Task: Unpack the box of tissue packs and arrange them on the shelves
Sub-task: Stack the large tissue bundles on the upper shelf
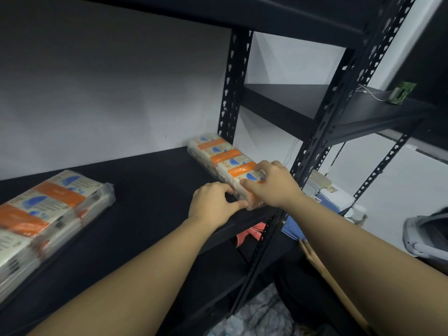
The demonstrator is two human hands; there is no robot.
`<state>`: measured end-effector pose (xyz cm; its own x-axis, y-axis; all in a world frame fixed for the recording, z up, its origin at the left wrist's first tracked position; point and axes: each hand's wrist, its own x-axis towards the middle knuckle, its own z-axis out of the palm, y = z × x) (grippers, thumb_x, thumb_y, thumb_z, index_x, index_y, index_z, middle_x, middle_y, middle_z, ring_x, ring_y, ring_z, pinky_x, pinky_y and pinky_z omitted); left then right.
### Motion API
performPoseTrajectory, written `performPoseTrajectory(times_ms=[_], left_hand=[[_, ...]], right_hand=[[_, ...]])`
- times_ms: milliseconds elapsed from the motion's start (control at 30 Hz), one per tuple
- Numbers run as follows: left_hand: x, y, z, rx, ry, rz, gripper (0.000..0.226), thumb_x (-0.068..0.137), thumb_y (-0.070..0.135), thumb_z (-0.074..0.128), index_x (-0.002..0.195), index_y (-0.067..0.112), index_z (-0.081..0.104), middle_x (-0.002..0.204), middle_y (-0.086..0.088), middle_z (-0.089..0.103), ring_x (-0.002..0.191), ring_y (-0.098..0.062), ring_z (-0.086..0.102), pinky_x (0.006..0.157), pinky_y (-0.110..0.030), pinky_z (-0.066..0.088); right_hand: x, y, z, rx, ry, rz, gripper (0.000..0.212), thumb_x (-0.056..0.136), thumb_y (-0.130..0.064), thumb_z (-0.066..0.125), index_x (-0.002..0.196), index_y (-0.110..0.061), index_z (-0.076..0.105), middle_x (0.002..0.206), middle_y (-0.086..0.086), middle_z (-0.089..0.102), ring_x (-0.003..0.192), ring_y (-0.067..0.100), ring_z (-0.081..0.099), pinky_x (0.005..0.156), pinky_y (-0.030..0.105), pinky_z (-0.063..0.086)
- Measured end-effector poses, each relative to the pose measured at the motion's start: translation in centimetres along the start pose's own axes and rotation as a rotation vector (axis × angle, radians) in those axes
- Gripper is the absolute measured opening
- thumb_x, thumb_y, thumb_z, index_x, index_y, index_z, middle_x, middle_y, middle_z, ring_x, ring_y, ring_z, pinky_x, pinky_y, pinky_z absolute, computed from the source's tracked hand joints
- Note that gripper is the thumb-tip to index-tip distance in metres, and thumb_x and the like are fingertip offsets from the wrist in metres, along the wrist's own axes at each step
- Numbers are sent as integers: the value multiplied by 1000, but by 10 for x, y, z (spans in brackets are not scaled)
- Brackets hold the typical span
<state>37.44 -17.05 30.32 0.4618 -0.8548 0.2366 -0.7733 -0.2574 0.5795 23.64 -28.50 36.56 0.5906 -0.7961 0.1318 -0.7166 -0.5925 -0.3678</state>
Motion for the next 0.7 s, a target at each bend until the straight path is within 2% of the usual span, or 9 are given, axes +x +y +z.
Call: performPoseTrajectory(times_ms=[133, 233, 333, 400, 500, 567, 700], left_hand=[[1, -3, 4, -18, 2, -24, 57, 75, 71, 74, 115, 31, 73, 114, 11, 73, 111, -13, 64, 93, -38, 54], [2, -8, 5, -178, -7, -100, 66, 69, 68, 81, 122, 30, 68, 120, 13, 71, 116, -10, 64, 93, -39, 57], [2, -14, 3, -352, 10, -138, 65, 73, 60, 85, 126, 32, 59, 121, 17, 69, 116, -5, 62, 91, -31, 54], [2, -16, 3, -376, 4, -124, 66, 82, 55, 80, 136, 30, 53, 126, 16, 68, 123, -7, 60, 95, -31, 51], [4, -18, 3, -331, -17, -99, 70, 89, 55, 72, 148, 29, 45, 133, 17, 65, 131, -11, 55, 109, -42, 47], [5, -18, 4, -306, -25, -95, 71, 90, 57, 68, 151, 30, 43, 134, 18, 64, 133, -13, 53, 113, -47, 43], [9, -20, 4, -278, -52, -99, 70, 94, 56, 64, 155, 32, 39, 134, 20, 63, 136, -15, 49, 116, -47, 40]], right_hand=[[1, -2, 5, 3, 25, 20, 66, 86, -63, 68, 137, -23, 55, 115, -2, 46, 113, 22, 53, 94, 42, 54], [4, -2, 6, 21, 36, 22, 67, 86, -65, 67, 136, -24, 54, 116, -2, 47, 114, 23, 54, 93, 42, 54], [12, -3, 1, 32, 30, 20, 68, 85, -67, 67, 137, -26, 54, 122, 1, 52, 113, 22, 54, 88, 38, 51], [19, -6, 0, 25, -3, -3, 68, 86, -67, 68, 139, -26, 53, 129, 3, 54, 111, 21, 53, 86, 36, 48], [24, -9, 1, 23, -37, -18, 68, 88, -63, 68, 141, -24, 52, 132, 4, 54, 105, 18, 51, 84, 33, 45], [24, -7, 5, 30, -29, -13, 68, 88, -63, 67, 141, -24, 53, 131, 5, 53, 110, 20, 53, 87, 35, 47], [23, -3, 9, 35, -27, -11, 68, 88, -65, 66, 142, -25, 53, 128, 4, 52, 119, 26, 54, 94, 39, 49]])
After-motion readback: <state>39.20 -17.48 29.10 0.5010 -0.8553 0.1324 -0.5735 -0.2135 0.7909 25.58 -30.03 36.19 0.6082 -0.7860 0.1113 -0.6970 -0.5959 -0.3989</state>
